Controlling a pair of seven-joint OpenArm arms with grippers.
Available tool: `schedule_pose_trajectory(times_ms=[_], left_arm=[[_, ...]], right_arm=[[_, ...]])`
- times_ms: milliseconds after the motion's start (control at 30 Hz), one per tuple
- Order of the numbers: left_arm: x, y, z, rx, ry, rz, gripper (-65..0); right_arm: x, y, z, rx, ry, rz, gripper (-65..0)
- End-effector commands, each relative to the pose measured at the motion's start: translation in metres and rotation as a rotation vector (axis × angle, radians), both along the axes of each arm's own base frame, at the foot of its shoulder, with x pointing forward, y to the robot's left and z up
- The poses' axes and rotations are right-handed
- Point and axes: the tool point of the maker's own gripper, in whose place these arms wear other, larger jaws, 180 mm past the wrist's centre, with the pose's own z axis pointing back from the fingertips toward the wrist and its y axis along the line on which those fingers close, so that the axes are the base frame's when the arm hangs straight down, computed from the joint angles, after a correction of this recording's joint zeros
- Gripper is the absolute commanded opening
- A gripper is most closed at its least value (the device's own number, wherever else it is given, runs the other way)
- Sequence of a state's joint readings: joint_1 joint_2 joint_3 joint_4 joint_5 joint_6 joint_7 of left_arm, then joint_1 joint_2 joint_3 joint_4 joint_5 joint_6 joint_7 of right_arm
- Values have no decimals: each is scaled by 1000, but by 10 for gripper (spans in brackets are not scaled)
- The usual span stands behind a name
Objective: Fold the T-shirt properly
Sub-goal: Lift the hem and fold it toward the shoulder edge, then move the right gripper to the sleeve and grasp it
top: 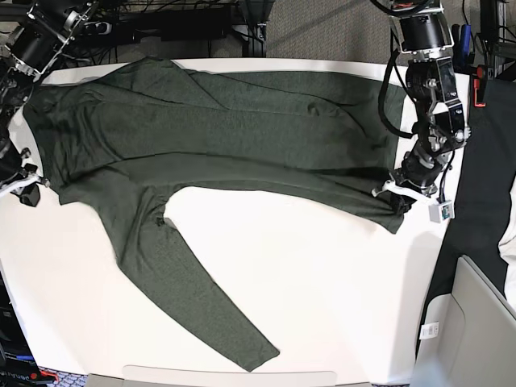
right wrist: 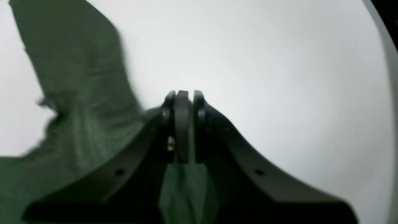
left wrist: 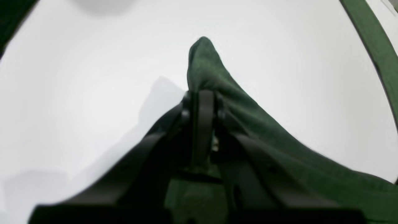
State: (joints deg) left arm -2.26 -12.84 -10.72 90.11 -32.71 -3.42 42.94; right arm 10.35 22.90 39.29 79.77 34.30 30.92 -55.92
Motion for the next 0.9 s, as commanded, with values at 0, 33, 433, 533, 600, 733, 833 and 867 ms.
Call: schedule_pose_trajectory(times_ms=[0, 33, 433, 533, 600, 733, 833, 867], left_arm=[[10, 4, 19, 15, -59, 1, -650], [9, 4, 18, 15, -56, 1, -650], [-9, 1, -3, 12, 0, -5, -644], [-10, 2, -7, 9, 12, 3, -593], [-11, 3, -12, 5, 24, 7, -549], [-13, 7, -16, -1, 42, 37, -475], [-14, 15, -16, -5, 55, 93, -444], [-15, 19, -17, -7, 59, 116, -443]], right_arm=[[11, -6, 29, -15, -90, 4, -643], [11, -6, 29, -16, -89, 4, -643], [9, 5, 15, 15, -75, 4, -630], [16, 8, 20, 26, -95, 6, -553], [18, 11, 19, 27, -95, 4, -480], [25, 14, 24, 14, -107, 2, -403], [29, 16, 28, 18, -120, 2, -403], [32, 16, 31, 21, -129, 2, -403]])
